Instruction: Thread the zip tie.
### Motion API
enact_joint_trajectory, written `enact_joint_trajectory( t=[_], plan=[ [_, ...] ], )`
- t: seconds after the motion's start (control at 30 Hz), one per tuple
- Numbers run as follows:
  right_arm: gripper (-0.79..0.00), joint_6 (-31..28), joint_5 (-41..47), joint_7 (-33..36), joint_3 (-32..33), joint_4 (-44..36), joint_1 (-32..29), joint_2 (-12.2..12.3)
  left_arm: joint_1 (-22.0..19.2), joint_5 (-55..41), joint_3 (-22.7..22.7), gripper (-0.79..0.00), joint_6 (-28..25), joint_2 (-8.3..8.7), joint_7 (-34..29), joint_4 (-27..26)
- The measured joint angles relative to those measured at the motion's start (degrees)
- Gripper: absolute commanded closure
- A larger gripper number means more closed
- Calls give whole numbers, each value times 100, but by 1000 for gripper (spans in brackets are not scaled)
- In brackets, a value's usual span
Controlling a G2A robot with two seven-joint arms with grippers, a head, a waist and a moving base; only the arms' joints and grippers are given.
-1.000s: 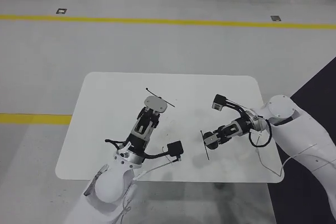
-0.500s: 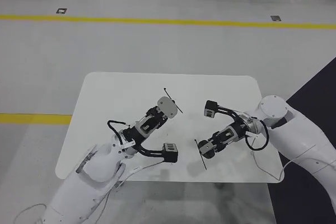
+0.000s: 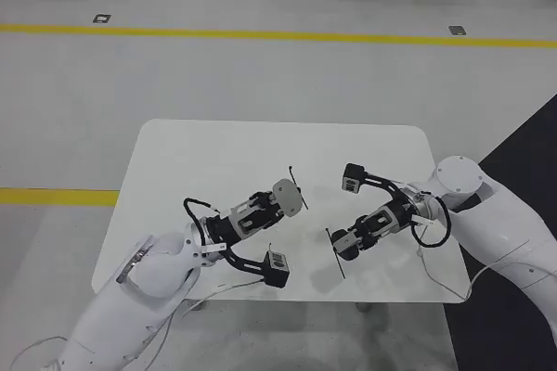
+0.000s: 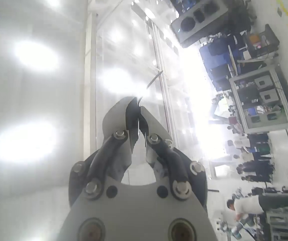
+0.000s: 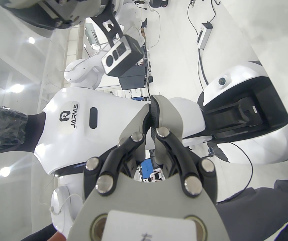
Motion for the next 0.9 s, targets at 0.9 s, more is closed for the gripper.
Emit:
enact_joint_trajectory(
  t=[0.9],
  plan=[
    [0,181,102,-5,-31,-338,-62,74,-879,0,855,0,249,503,835,48]
  ],
)
